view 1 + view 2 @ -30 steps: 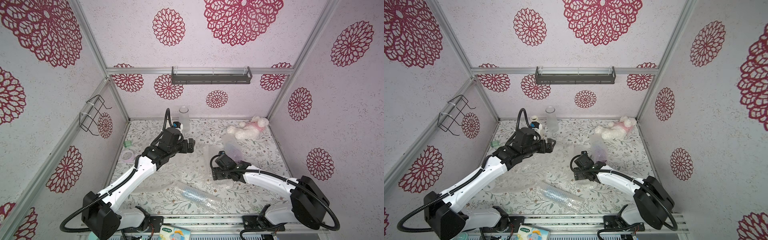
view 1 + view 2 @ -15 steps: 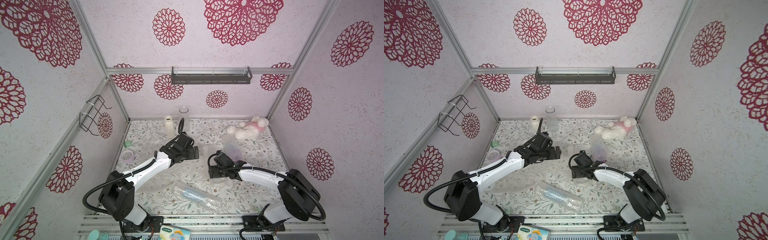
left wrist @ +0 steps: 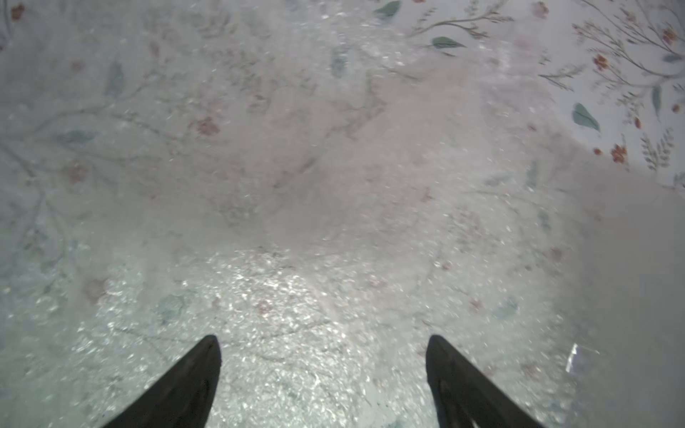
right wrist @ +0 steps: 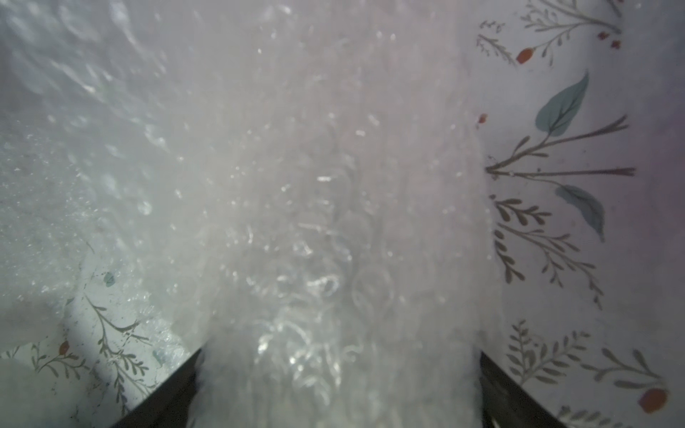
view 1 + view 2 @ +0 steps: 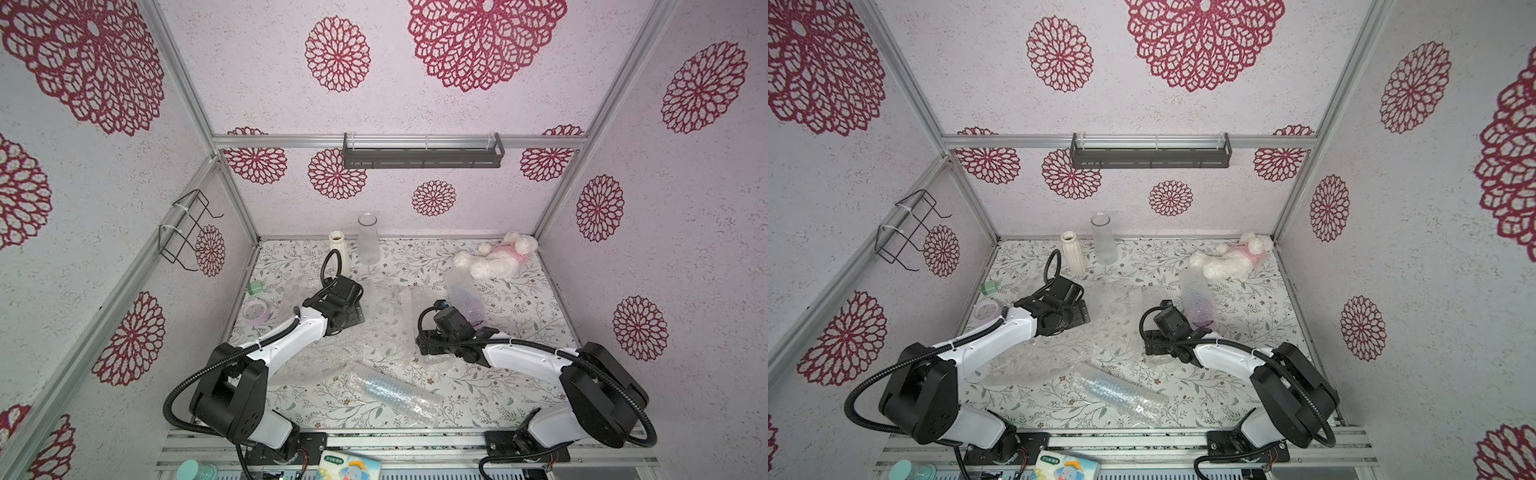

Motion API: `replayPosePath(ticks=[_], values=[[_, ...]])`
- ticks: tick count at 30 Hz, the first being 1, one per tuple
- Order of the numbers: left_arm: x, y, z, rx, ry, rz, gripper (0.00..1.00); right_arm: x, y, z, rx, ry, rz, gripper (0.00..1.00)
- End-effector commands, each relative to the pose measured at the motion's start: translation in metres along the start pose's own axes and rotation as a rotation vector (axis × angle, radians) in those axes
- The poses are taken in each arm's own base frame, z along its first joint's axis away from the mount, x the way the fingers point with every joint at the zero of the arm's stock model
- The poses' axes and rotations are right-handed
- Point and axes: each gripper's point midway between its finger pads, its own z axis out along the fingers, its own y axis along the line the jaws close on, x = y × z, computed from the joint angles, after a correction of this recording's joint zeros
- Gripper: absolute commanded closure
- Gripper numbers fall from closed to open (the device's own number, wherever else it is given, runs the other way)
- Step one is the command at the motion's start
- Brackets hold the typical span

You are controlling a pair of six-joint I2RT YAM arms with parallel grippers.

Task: Unwrap the vase from the bubble wrap
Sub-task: Move the bubble wrap onto the bubble wrap.

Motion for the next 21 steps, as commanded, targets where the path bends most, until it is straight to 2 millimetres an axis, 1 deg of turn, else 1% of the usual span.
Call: replayPosePath(ticks=[1, 3, 6, 8, 11, 14, 16, 18, 21], values=[[-0.013, -0.002, 0.005, 0.075, -0.051, -0.125, 0.23, 0.006, 0.005, -0.002, -0.043, 0.010, -0.042, 0.12], [-0.015, -0.002, 0.009, 0.082, -0.072, -0.127, 0.25, 0.004, 0.006, -0.005, -0.051, 0.000, -0.047, 0.12], [-0.018, -0.005, 0.017, 0.115, -0.092, -0.154, 0.33, 0.003, 0.008, -0.010, -0.067, -0.018, -0.056, 0.12], [-0.022, -0.006, 0.022, 0.140, -0.107, -0.182, 0.33, 0.001, 0.009, -0.013, -0.076, -0.027, -0.061, 0.12], [-0.027, -0.002, 0.033, 0.129, -0.116, -0.205, 0.33, -0.001, 0.009, -0.017, -0.081, -0.040, -0.063, 0.12], [-0.027, 0.000, 0.045, 0.121, -0.084, -0.219, 0.34, -0.002, 0.010, -0.017, -0.085, -0.040, -0.064, 0.12], [-0.028, -0.002, 0.050, 0.128, -0.081, -0.212, 0.37, -0.003, 0.010, -0.017, -0.084, -0.041, -0.065, 0.12], [-0.026, -0.001, 0.055, 0.123, -0.067, -0.220, 0.38, -0.004, 0.010, -0.018, -0.083, -0.041, -0.067, 0.12], [-0.024, 0.011, 0.054, 0.057, -0.057, -0.229, 0.38, -0.004, 0.007, -0.018, -0.075, -0.042, -0.065, 0.12]])
